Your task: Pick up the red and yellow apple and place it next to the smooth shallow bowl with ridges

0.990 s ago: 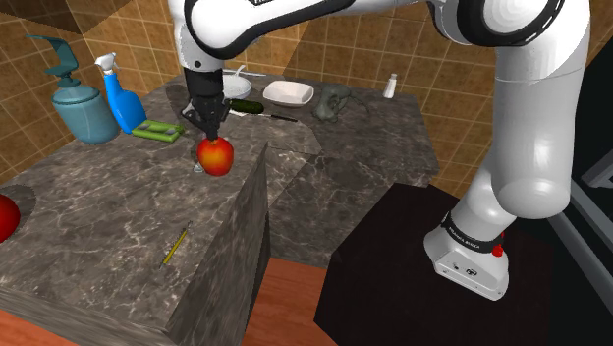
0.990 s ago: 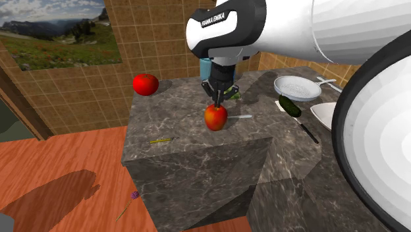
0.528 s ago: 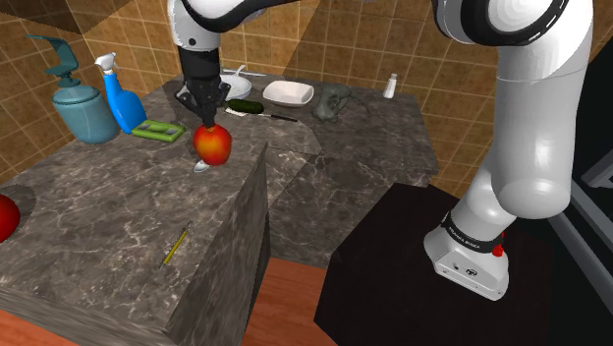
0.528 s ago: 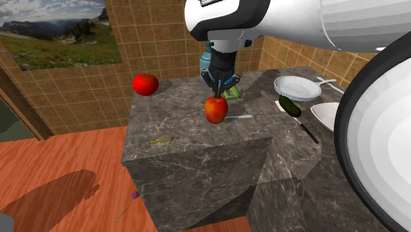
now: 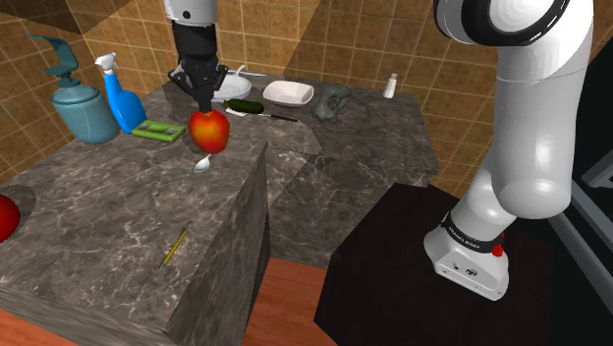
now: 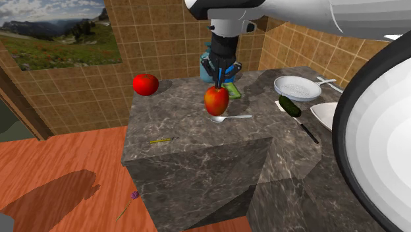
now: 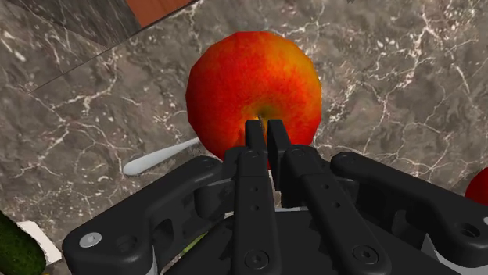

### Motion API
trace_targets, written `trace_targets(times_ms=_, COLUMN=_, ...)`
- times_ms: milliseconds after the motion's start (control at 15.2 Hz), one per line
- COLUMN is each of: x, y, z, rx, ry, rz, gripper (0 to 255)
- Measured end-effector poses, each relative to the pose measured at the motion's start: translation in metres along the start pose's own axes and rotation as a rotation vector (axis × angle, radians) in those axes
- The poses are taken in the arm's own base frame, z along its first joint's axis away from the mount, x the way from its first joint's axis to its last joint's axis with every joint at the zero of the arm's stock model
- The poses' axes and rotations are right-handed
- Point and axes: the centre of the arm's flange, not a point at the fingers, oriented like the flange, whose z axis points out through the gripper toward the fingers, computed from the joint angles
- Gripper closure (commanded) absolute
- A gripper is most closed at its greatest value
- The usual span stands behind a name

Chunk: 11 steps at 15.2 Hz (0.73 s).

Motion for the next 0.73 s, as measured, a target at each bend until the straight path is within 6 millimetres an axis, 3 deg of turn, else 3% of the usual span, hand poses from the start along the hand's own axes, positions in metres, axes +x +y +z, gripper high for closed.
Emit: trace_targets(times_ms=726, x=0.002, y=-0.006, z=-0.058, rx=0.0, ry=0.0, rz=0.0, gripper=255)
